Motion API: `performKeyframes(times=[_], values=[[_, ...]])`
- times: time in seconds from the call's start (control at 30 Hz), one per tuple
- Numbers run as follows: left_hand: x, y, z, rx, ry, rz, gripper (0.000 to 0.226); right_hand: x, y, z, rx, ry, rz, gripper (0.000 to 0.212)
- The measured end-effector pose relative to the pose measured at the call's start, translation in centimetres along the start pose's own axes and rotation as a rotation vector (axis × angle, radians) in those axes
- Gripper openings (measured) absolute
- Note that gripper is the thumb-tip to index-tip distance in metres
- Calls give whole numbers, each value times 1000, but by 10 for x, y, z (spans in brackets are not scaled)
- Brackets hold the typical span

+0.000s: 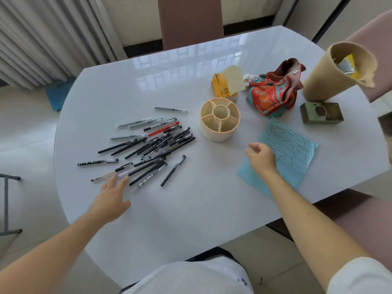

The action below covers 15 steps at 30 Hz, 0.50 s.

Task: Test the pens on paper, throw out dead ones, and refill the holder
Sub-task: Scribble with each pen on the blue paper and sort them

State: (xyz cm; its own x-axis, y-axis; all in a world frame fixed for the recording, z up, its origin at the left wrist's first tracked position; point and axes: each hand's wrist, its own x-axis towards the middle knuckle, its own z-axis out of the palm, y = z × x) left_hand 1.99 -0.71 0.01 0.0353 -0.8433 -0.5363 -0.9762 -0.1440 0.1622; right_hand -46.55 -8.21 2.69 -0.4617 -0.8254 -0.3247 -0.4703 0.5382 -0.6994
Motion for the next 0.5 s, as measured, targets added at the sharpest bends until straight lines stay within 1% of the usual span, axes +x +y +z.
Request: performKeyframes(times=[0.1,0.2,0.33,0.5], values=[[4,-4,2,-41,21,-7,80,-14,38,-26,-337,4,-110,38],[8,-6,5,-74,42,-14,77,-24,71,-40,-533,-78,-122,44],[11,-4,8,-97,30,-26,77,-42,88,-31,-605,-105,-165,49],[0,8,3,-111,2,-37,73,-83,81,7,-609,-105,-235,46]])
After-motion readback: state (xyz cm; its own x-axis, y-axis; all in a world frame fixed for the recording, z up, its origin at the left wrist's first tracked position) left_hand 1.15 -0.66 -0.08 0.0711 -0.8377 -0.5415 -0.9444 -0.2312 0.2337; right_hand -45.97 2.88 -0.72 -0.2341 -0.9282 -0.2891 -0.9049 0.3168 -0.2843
